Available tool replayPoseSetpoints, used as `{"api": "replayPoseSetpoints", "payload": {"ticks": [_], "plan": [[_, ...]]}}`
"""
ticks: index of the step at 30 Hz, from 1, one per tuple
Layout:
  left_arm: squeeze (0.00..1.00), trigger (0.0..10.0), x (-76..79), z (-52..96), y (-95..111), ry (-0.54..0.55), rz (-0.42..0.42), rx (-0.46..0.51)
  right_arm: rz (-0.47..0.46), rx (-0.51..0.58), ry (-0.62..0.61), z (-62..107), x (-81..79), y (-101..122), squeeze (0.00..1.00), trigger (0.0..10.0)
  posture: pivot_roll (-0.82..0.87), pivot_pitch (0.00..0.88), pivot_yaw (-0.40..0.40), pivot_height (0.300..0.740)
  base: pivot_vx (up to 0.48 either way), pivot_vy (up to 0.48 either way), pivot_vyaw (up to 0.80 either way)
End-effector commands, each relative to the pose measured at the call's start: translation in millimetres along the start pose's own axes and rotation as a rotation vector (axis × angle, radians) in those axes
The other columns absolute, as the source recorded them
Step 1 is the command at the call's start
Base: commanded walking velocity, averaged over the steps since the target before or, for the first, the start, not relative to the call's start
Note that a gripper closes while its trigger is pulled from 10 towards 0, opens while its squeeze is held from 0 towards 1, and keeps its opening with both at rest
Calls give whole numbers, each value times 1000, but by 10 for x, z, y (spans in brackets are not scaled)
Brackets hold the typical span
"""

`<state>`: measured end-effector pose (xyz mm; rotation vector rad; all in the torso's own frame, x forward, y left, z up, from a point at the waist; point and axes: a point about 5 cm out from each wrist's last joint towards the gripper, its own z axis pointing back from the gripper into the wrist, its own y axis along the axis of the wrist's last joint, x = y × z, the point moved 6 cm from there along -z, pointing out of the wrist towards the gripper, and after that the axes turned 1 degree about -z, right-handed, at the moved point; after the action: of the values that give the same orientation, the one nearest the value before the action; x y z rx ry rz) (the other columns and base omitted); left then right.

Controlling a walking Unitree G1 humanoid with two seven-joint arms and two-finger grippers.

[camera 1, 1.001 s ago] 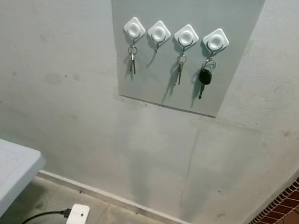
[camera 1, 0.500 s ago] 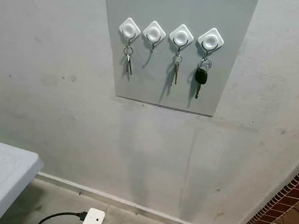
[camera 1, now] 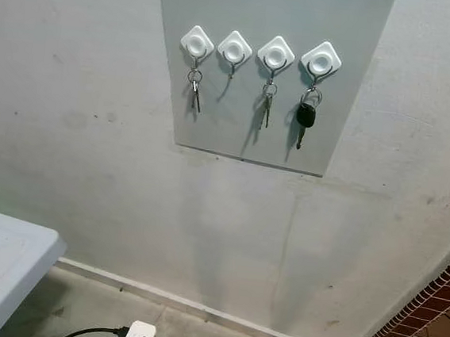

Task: Hang keys on a hook

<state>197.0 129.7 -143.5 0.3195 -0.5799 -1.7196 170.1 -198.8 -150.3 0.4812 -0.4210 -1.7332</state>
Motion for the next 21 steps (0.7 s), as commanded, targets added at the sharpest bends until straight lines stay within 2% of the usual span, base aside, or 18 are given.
{"api": "replayPoseSetpoints", "payload": {"ticks": [1,21], "plan": [[0,10000,-77,17,-42,19,-4,-15,1,-17,10,-4,-39,-31,0,10000,0,0,81,736,0,0,0],[0,10000,-127,25,-46,43,5,-13,23,-23,14,-8,-50,-28,0,10000,22,0,70,736,0,0,0]]}}
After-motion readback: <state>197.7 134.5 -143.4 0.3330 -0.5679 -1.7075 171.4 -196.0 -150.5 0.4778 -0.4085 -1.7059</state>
